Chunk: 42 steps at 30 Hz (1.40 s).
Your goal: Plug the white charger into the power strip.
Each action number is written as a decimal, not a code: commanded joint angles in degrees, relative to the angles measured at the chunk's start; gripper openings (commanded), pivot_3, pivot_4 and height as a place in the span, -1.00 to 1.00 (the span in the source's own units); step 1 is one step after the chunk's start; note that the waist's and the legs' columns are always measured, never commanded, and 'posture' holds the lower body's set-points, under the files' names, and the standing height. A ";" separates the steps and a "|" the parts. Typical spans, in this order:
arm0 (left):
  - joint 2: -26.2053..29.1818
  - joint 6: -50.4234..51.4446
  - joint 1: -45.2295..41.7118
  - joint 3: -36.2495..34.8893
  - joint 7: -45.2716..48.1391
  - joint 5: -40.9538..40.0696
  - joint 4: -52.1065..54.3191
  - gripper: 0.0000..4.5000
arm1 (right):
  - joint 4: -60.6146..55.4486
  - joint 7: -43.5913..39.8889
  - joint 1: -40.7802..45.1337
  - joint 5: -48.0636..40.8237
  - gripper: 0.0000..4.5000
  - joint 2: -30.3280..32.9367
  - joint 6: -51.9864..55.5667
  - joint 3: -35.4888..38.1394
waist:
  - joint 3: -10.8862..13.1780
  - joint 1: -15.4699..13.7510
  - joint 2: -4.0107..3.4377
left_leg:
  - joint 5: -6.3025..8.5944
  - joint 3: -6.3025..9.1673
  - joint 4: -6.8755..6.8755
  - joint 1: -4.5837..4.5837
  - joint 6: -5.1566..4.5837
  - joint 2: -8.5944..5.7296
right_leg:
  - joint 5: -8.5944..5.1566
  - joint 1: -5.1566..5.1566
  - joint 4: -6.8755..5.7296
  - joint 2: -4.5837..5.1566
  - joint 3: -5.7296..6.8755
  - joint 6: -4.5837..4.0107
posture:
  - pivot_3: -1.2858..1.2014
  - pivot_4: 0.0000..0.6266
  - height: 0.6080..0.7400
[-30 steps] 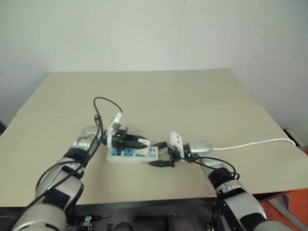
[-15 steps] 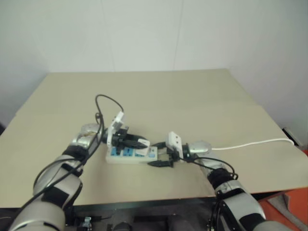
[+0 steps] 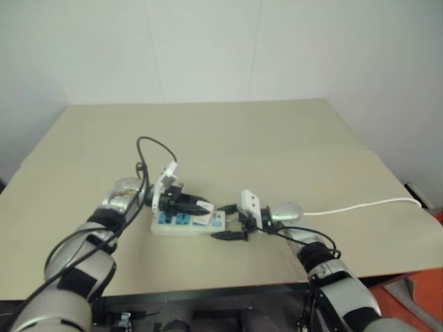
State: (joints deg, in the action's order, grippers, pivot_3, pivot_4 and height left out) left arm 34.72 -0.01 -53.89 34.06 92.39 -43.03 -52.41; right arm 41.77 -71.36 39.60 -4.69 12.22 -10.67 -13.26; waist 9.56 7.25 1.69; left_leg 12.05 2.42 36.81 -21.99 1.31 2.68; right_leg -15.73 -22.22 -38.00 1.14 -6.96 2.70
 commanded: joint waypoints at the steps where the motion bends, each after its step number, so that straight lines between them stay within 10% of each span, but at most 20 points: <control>1: 1.17 -1.96 1.13 -0.73 0.11 0.88 -0.77 -0.55 | 2.34 0.52 -1.76 2.78 0.51 -0.37 0.87 -2.56 | 0.00 0.02 0.00 | 0.00 0.00 0.00 0.00 0.00 0.00 | 0.00 0.00 0.00 0.00 0.00 0.00 | 0.03 -0.52 1.00; 42: -0.27 -20.03 8.00 -3.99 0.11 11.99 -12.11 -0.55 | -4.50 0.49 -5.64 1.83 0.51 0.79 1.90 -3.23 | -1.15 -1.23 -0.53 | 0.00 -0.02 -0.04 0.33 0.01 0.02 | -0.09 0.26 0.02 -0.03 -0.02 -0.08 | 0.03 -0.52 1.00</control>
State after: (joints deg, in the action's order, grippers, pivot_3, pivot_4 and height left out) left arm 32.25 -20.64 -47.91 28.49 92.41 -37.58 -57.03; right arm 37.66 -67.91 36.03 -4.07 12.75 -9.61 -13.30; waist 8.41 6.02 1.16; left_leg 12.05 2.41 36.76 -21.66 1.32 2.70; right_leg -15.83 -21.96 -37.98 1.10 -6.98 2.60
